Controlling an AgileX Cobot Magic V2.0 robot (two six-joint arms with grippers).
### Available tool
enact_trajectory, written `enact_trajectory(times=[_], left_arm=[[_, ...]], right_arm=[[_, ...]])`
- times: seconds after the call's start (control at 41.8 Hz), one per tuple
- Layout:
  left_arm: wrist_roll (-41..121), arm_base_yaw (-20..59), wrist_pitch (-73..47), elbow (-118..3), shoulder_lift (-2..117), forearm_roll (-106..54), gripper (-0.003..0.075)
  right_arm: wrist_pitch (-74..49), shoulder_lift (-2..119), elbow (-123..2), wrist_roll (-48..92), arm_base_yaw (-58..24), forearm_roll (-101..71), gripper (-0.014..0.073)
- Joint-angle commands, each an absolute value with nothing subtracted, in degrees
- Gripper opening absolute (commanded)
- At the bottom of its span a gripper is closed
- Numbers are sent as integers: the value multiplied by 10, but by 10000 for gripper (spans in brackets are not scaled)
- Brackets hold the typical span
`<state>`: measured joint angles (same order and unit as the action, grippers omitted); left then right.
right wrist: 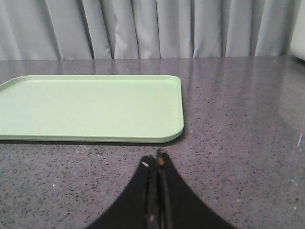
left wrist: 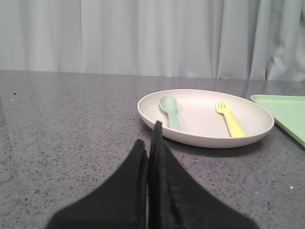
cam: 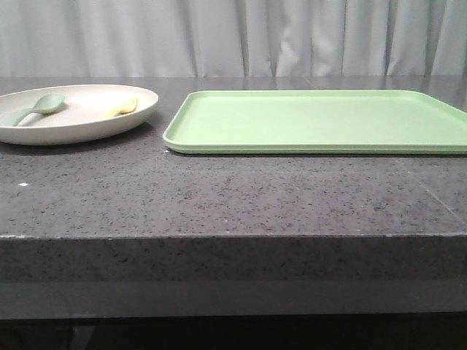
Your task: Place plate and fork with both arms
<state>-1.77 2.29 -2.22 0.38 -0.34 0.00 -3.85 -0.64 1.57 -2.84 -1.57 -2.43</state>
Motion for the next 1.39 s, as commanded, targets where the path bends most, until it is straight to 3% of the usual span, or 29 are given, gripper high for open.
enact_trajectory(times=[0.0, 0.239, 0.527, 0.838, 1.101, 1.365], left_arm=[[-22, 29, 40, 5, -15, 0, -18], [-22, 29, 52, -30, -15, 0, -18], [-22, 29, -72, -208, 20, 0, -18], [-22, 29, -221, -365, 159, 0, -18], [-22, 29, -220, -372, 247, 0, -18], [-22, 29, -220, -372, 284, 0, -18]], right_arm=[[14, -17, 13, -28, -13, -17, -121], [20, -17, -15, -28, -13, -17, -121], [-115, 20, -161, -28, -13, 0, -121], [-207, 149, -292, -28, -13, 3, -121], [-218, 240, -303, -28, -13, 3, -121], [-217, 258, -303, -28, -13, 3, -121]])
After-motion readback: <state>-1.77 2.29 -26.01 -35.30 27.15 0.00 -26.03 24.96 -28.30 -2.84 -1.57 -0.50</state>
